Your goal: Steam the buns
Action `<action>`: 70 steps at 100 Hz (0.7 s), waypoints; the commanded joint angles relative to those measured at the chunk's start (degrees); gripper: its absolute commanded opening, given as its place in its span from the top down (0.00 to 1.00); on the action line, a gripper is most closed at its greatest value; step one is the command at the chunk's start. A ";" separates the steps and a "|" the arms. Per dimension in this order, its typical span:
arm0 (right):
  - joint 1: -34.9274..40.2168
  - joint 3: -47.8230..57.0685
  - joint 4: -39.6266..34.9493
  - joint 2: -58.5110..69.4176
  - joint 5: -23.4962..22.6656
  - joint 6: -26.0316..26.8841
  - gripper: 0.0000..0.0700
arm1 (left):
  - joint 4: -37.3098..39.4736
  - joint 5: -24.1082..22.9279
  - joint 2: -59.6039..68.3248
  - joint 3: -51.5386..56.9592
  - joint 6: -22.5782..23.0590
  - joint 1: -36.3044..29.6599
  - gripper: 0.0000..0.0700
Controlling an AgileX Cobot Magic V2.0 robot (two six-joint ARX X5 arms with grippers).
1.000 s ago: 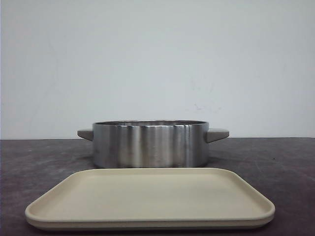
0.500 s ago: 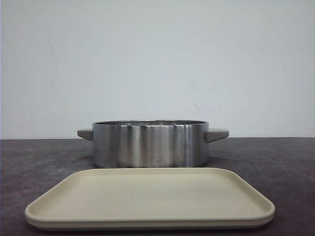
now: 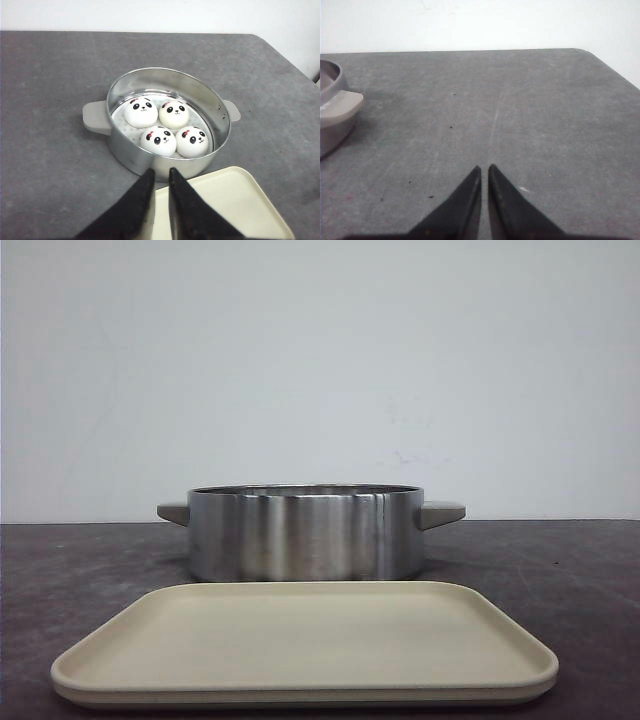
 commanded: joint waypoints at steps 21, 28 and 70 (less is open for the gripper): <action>-0.07 -0.13 0.52 0.02 0.00 -0.44 0.98 | 6.21 6.45 -8.11 -6.69 4.59 13.77 1.00; -0.07 -0.13 0.52 0.02 0.00 -0.44 0.98 | 12.24 7.96 -12.35 -12.81 4.76 18.51 1.00; -0.07 -0.13 0.52 0.02 0.00 -0.44 0.98 | 32.09 10.99 -34.51 -45.79 4.81 28.22 1.00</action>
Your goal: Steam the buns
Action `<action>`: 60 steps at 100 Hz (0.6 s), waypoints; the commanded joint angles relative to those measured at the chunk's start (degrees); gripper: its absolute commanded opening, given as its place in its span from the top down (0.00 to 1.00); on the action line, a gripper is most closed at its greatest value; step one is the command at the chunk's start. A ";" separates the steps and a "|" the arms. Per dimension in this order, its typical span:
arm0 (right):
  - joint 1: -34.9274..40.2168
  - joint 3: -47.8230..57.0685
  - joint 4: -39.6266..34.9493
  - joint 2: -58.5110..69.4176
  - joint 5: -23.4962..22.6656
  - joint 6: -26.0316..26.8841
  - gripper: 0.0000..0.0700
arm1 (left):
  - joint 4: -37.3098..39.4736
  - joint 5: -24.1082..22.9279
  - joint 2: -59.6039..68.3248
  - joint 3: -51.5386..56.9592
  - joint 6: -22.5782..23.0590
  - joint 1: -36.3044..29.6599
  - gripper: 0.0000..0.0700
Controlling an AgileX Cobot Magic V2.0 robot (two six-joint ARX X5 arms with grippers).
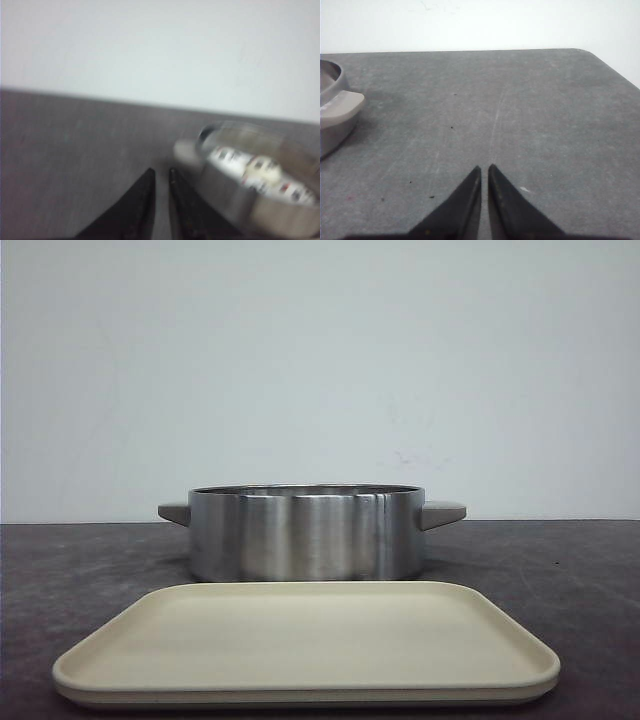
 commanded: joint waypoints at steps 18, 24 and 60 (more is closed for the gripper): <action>-0.07 -0.13 0.52 0.02 0.02 -0.44 0.98 | 0.92 -0.17 -1.81 -4.59 4.31 3.04 1.00; -0.07 -0.13 0.52 0.02 0.02 -0.44 0.98 | -0.59 -1.90 -1.81 -4.57 5.51 3.67 1.00; -0.07 -0.13 0.52 0.02 0.02 -0.44 0.98 | -6.49 -4.28 -1.81 -4.57 8.22 7.93 1.00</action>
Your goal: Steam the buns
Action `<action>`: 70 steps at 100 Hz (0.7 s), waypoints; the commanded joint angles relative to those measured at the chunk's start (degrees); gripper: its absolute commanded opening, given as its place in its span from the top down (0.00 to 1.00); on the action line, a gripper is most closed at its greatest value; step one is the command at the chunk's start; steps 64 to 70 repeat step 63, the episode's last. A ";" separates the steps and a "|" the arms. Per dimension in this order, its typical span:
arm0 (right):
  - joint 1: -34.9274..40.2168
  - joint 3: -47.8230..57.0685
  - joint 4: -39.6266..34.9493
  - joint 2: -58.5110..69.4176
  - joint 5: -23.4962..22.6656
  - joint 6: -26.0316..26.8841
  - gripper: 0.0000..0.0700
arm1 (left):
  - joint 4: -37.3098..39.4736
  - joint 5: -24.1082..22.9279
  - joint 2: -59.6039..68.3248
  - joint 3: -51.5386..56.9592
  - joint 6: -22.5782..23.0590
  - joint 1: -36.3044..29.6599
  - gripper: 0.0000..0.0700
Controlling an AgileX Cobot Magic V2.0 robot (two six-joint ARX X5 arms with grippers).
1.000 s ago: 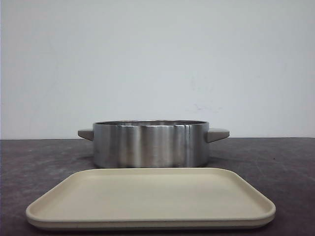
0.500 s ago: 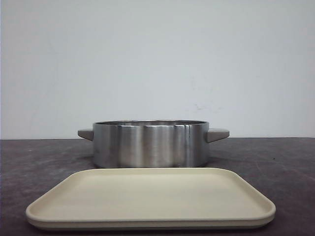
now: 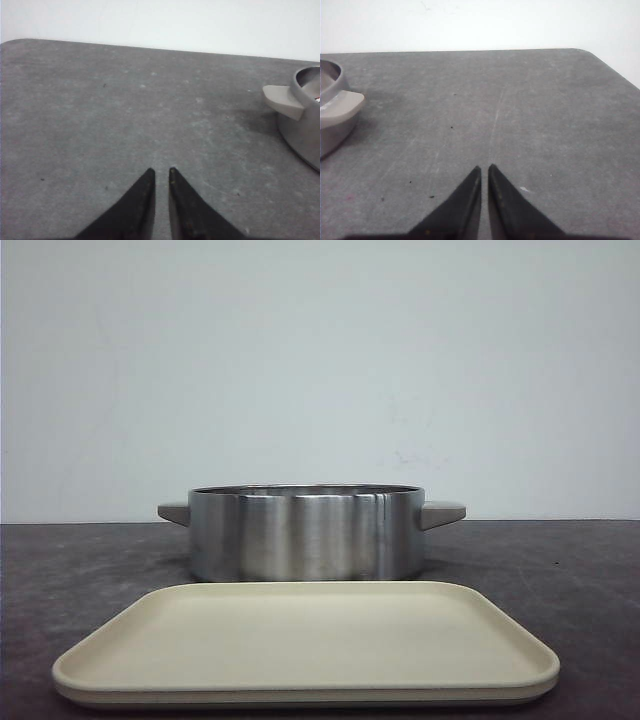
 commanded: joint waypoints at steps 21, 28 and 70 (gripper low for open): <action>-0.07 -0.13 0.52 0.02 0.00 -0.44 0.98 | -0.11 2.40 -0.11 -1.05 -3.67 1.18 1.00; -0.07 -0.13 0.52 0.02 0.00 -0.44 0.98 | -0.11 2.38 -0.11 -1.05 -3.67 1.18 1.00; -0.07 -0.13 0.52 0.02 0.00 -0.44 0.98 | -0.11 2.38 -0.11 -1.05 -3.67 1.18 1.00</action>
